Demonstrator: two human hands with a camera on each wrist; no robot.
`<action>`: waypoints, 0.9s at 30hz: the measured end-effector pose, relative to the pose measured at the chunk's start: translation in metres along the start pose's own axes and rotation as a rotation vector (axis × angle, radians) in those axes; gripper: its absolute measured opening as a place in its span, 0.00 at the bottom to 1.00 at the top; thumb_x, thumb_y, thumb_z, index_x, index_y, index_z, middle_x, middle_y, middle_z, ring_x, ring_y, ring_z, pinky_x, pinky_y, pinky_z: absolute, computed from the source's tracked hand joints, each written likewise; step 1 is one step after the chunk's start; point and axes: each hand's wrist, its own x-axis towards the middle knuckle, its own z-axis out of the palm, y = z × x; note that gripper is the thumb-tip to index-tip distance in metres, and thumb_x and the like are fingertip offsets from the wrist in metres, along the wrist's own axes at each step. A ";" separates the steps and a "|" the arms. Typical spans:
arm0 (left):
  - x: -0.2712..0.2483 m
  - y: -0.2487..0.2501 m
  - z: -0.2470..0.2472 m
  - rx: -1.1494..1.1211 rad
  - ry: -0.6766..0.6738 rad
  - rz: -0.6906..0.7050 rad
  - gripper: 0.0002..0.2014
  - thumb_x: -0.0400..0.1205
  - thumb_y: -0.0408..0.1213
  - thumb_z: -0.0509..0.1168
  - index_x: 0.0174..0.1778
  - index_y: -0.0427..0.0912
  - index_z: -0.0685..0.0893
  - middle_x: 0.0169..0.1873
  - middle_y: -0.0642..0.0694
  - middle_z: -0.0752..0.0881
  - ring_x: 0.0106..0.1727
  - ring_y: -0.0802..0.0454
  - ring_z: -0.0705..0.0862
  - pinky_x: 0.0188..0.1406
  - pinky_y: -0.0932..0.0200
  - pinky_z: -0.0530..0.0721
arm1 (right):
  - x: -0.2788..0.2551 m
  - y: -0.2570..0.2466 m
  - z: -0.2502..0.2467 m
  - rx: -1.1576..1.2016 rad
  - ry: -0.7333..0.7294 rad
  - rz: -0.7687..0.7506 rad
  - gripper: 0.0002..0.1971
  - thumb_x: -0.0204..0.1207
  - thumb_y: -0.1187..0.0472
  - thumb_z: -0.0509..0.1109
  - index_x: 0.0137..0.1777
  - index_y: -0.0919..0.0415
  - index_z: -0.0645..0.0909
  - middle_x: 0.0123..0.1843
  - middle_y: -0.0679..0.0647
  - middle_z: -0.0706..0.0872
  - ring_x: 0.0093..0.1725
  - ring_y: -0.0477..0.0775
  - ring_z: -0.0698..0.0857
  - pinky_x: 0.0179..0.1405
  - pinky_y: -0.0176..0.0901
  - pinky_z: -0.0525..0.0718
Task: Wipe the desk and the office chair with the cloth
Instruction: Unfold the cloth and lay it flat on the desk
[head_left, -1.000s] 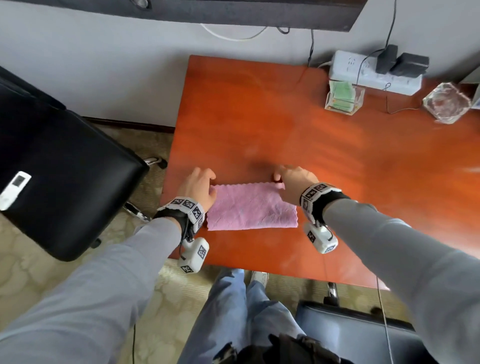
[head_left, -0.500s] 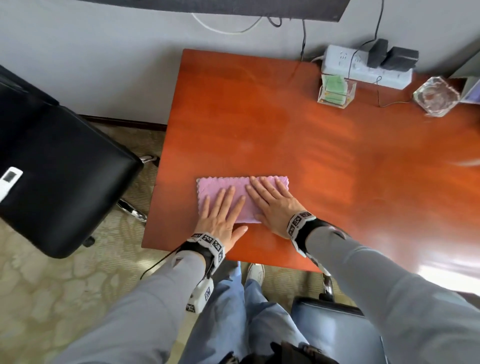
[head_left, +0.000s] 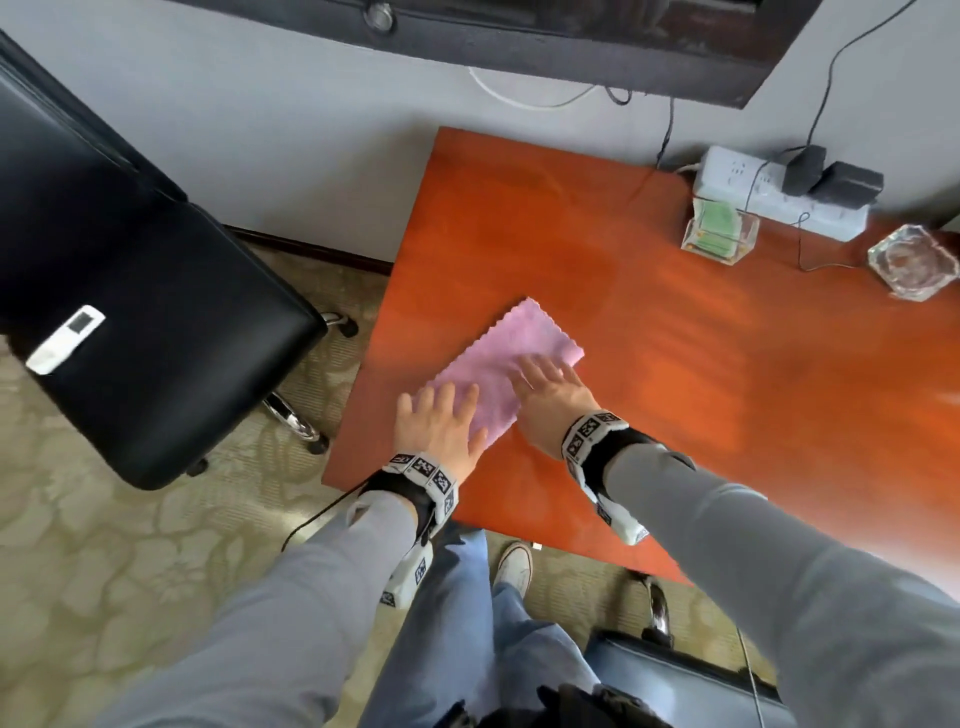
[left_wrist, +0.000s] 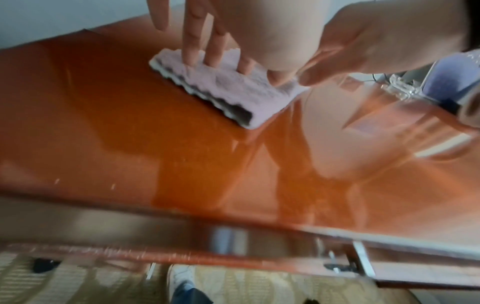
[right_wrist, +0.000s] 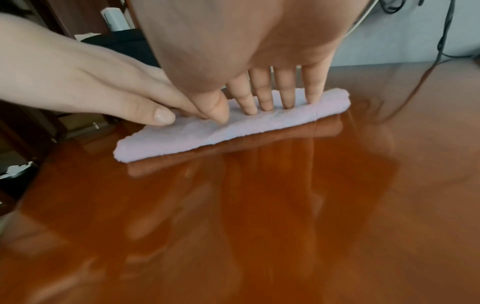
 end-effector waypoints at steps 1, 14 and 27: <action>0.005 -0.004 -0.003 -0.005 0.011 -0.016 0.31 0.85 0.60 0.51 0.84 0.53 0.61 0.67 0.42 0.77 0.64 0.42 0.75 0.60 0.42 0.69 | 0.014 0.000 -0.006 0.005 0.003 -0.002 0.32 0.83 0.58 0.53 0.86 0.58 0.52 0.88 0.56 0.47 0.87 0.60 0.47 0.85 0.61 0.51; 0.072 -0.086 0.010 -0.262 0.028 0.202 0.33 0.89 0.52 0.52 0.89 0.47 0.49 0.88 0.36 0.44 0.87 0.40 0.54 0.86 0.44 0.58 | 0.133 -0.017 -0.069 0.008 -0.075 -0.039 0.35 0.88 0.50 0.51 0.85 0.41 0.32 0.86 0.50 0.27 0.86 0.61 0.35 0.85 0.64 0.48; 0.112 -0.097 0.000 -0.228 0.042 0.144 0.33 0.89 0.51 0.53 0.88 0.47 0.49 0.88 0.38 0.43 0.88 0.41 0.45 0.86 0.42 0.54 | 0.167 -0.012 -0.083 0.058 0.026 0.030 0.36 0.85 0.50 0.57 0.86 0.40 0.38 0.88 0.50 0.33 0.87 0.61 0.39 0.84 0.67 0.54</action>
